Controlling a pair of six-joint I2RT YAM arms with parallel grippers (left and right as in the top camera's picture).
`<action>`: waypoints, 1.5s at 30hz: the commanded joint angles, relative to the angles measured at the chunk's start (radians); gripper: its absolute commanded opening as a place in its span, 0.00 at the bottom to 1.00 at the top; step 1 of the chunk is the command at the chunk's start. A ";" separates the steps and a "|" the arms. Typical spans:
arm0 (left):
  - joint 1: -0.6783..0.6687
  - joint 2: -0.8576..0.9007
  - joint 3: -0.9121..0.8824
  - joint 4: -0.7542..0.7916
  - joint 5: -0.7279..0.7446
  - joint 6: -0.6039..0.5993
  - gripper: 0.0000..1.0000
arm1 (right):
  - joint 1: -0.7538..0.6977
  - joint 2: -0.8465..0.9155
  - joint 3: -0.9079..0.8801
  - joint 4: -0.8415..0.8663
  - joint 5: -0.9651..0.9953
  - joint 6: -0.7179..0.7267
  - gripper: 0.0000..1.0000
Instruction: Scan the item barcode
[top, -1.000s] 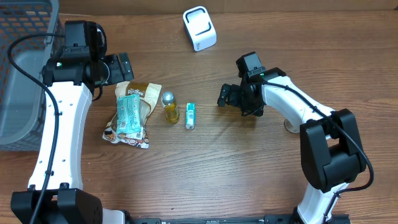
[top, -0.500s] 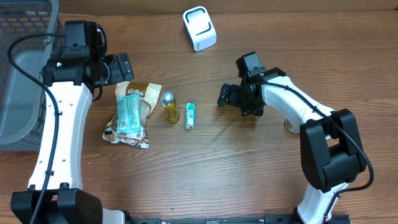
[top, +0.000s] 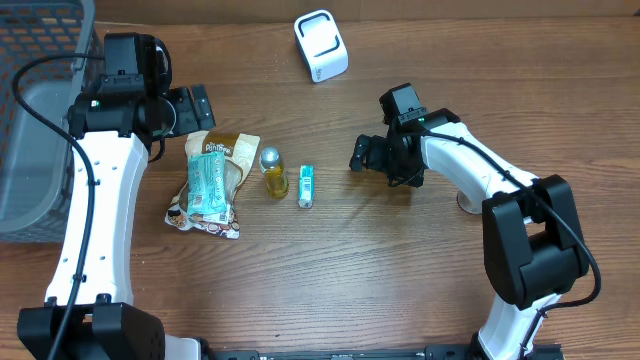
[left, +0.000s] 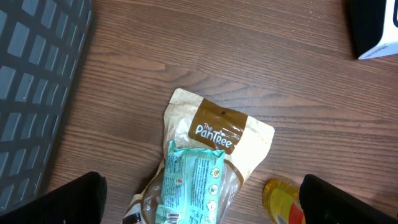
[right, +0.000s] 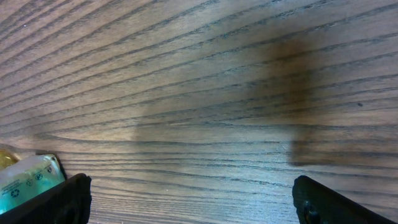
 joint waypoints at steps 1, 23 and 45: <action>0.002 0.002 0.022 -0.001 0.004 -0.006 0.99 | -0.001 -0.011 -0.005 0.005 0.007 0.004 1.00; 0.002 0.001 0.022 -0.001 0.004 -0.006 1.00 | -0.001 -0.033 -0.003 0.071 -0.114 0.004 0.57; 0.002 0.002 0.022 -0.001 0.004 -0.006 1.00 | 0.032 -0.145 -0.003 0.065 -0.192 0.004 0.61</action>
